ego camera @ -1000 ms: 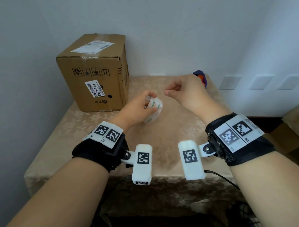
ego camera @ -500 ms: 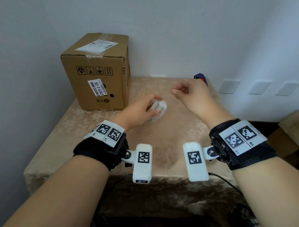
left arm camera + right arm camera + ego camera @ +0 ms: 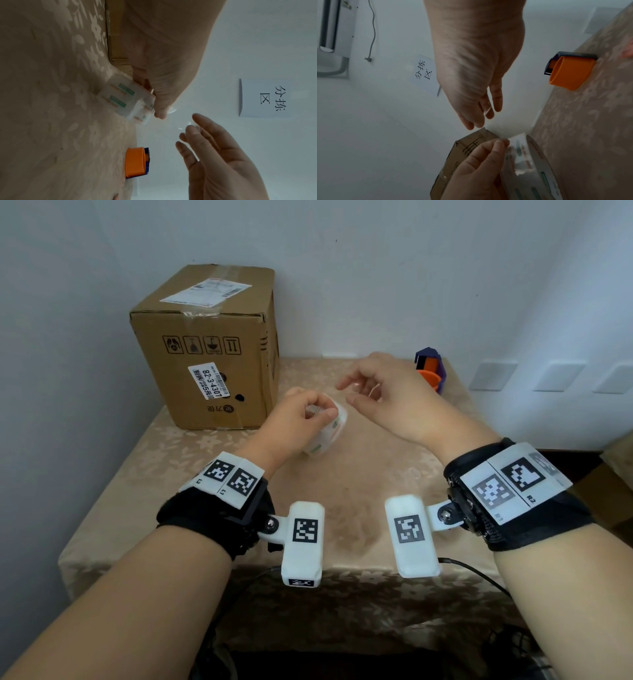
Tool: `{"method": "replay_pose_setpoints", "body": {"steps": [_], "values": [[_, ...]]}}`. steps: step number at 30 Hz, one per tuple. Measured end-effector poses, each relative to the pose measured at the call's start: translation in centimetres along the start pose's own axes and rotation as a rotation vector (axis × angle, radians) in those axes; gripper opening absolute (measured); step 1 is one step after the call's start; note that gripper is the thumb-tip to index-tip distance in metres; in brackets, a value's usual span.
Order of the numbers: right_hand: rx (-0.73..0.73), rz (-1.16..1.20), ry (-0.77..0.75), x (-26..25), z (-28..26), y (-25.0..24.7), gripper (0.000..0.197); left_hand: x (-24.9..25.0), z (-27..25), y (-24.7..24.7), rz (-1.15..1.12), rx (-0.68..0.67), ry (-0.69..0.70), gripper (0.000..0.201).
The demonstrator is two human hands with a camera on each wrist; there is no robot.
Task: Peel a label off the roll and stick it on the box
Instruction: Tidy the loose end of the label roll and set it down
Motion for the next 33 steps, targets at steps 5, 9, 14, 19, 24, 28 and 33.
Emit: {"method": "replay_pose_setpoints", "body": {"steps": [5,9,14,19,24,28,33], "values": [[-0.001,-0.129,-0.038,0.3,-0.3,0.1,0.022,-0.2,-0.2,0.2,-0.006,0.018,-0.014,0.006],[-0.03,-0.202,-0.01,1.1,-0.5,0.3,0.027,0.1,-0.3,0.5,0.056,0.011,0.024,0.004],[-0.031,-0.239,0.036,1.8,-0.8,0.6,0.032,0.3,0.0,0.9,0.113,0.028,0.041,0.005],[-0.046,-0.267,0.111,2.5,-0.9,0.9,0.031,0.5,0.2,1.0,0.158,0.057,0.064,0.014],[-0.067,-0.239,0.124,2.4,-0.9,1.1,0.02,0.7,0.2,0.7,0.175,0.085,0.07,0.007],[0.031,-0.176,0.162,2.6,-1.0,0.8,0.016,0.8,0.3,0.6,0.222,0.087,0.086,0.01],[-0.038,-0.072,0.188,2.4,-0.8,0.7,0.019,1.1,0.1,0.5,0.2,0.025,0.136,0.026]]}}
Point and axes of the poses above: each hand's wrist, its own z-axis towards the middle knuckle, its own y-axis out of the palm, x = y × z, the point moved 4 cm from there along z, towards the middle knuckle, and after that the axes turned 11 degrees about -y, right-handed, at the moved point
